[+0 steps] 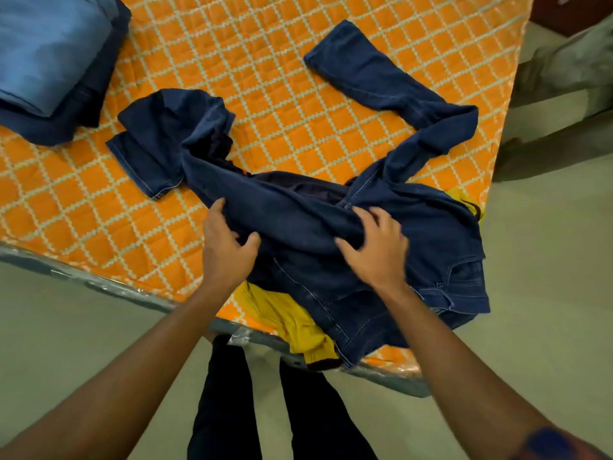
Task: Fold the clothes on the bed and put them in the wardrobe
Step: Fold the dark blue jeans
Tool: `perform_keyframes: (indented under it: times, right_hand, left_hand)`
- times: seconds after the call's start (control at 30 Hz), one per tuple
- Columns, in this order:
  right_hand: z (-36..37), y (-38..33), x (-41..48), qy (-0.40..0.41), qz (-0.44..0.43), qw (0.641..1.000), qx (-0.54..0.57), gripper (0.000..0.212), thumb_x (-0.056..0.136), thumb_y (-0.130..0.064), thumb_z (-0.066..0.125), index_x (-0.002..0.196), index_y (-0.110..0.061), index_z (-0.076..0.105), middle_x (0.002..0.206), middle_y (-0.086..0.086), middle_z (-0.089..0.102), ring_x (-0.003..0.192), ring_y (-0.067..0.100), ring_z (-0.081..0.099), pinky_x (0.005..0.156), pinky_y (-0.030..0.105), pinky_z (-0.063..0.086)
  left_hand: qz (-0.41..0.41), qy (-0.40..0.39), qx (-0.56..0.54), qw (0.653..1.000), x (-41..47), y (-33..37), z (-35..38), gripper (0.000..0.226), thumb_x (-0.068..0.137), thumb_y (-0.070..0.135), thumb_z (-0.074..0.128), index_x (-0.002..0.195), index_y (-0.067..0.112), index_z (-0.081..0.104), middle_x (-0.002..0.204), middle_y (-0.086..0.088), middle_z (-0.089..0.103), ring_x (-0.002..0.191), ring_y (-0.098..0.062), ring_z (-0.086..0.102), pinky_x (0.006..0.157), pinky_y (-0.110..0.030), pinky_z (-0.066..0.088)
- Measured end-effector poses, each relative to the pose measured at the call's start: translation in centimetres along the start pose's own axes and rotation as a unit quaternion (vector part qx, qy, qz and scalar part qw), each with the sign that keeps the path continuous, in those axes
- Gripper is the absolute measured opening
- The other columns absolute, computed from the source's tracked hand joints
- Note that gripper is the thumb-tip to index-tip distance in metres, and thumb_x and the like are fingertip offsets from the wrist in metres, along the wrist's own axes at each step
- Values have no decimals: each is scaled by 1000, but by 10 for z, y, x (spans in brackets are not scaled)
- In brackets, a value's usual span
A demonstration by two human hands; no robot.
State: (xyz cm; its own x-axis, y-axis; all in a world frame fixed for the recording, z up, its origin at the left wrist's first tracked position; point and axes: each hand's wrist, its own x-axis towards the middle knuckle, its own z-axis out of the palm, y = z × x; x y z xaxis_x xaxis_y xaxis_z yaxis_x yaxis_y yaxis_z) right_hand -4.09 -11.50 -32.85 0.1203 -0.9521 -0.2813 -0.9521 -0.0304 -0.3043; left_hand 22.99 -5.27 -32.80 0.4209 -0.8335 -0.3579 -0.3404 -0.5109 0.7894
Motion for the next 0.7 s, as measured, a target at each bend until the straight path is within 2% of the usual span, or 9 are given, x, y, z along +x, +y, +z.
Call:
perform_keyframes:
  times: [0.1, 0.17, 0.27, 0.33, 0.4, 0.47, 0.5, 0.6, 0.7]
  right_hand:
    - [-3, 91, -69, -44, 49, 997, -49, 81, 84, -80, 49, 152, -38, 36, 159, 1, 32, 143, 30, 34, 109, 58, 35]
    - [-6, 124, -101, -40, 67, 996, -42, 83, 82, -85, 41, 152, -39, 38, 161, -1, 31, 145, 28, 33, 110, 57, 34]
    - [-5, 140, -110, -33, 57, 998, -6, 85, 79, -83, 48, 152, -40, 38, 162, -1, 29, 146, 28, 30, 111, 55, 34]
    - [-4, 146, -105, -61, 23, 996, 52, 89, 79, -77, 55, 156, -41, 32, 167, 0, 19, 152, 29, 20, 116, 54, 28]
    - [-7, 150, -97, -109, -7, 991, 74, 92, 77, -67, 60, 158, -42, 26, 170, -1, 7, 156, 27, 7, 123, 55, 21]
    - [-12, 154, -92, -162, -14, 984, 78, 98, 73, -52, 65, 159, -44, 20, 171, -3, -3, 157, 22, -4, 124, 56, 17]
    - [-15, 158, -92, -180, -17, 981, 74, 101, 72, -47, 68, 159, -45, 16, 171, -4, -7, 157, 20, -8, 124, 56, 15]
    - [-18, 163, -97, -193, -44, 979, 36, 115, 68, -26, 75, 160, -47, 8, 170, -7, -12, 157, 18, -12, 126, 53, 14]
    - [-13, 175, -108, -147, -44, 988, -6, 122, 60, -13, 71, 160, -44, 9, 171, -4, -6, 157, 21, -5, 124, 53, 18]
  left_hand:
    - [12, 24, 32, 999, -16, 5, 22, 64, 91, 24, 70, 143, 18, 34, 118, -9, 46, 79, -14, 56, 69, -34, 50]
    - [49, 1, 44, 998, -26, 11, 38, 48, 91, 21, 68, 131, 15, 43, 104, -6, 49, 75, -16, 54, 69, -40, 51]
    - [158, -109, 115, 975, -48, 22, 67, 30, 86, 31, 64, 112, 18, 57, 86, 3, 51, 77, -15, 52, 74, -45, 50]
    - [184, -231, 155, 943, -71, 37, 93, 43, 80, 48, 62, 115, 24, 59, 90, 6, 55, 88, -16, 56, 80, -43, 51]
    - [181, -319, 253, 895, -96, 48, 121, 73, 74, 66, 63, 135, 32, 46, 115, 4, 54, 110, -21, 53, 93, -44, 49]
    - [164, -340, 361, 853, -124, 51, 149, 102, 68, 75, 65, 151, 37, 21, 135, 1, 39, 127, -26, 39, 100, -50, 43]
    - [143, -336, 389, 846, -137, 51, 162, 112, 66, 77, 66, 154, 37, 10, 142, -2, 31, 133, -28, 32, 101, -54, 40]
    - [125, -289, 461, 830, -166, 44, 187, 123, 75, 65, 70, 156, 32, -16, 156, -11, 16, 144, -34, 19, 103, -58, 39]
    - [165, -260, 495, 812, -172, 38, 190, 124, 80, 36, 76, 156, 29, -22, 153, -11, 22, 136, -34, 29, 96, -52, 46]
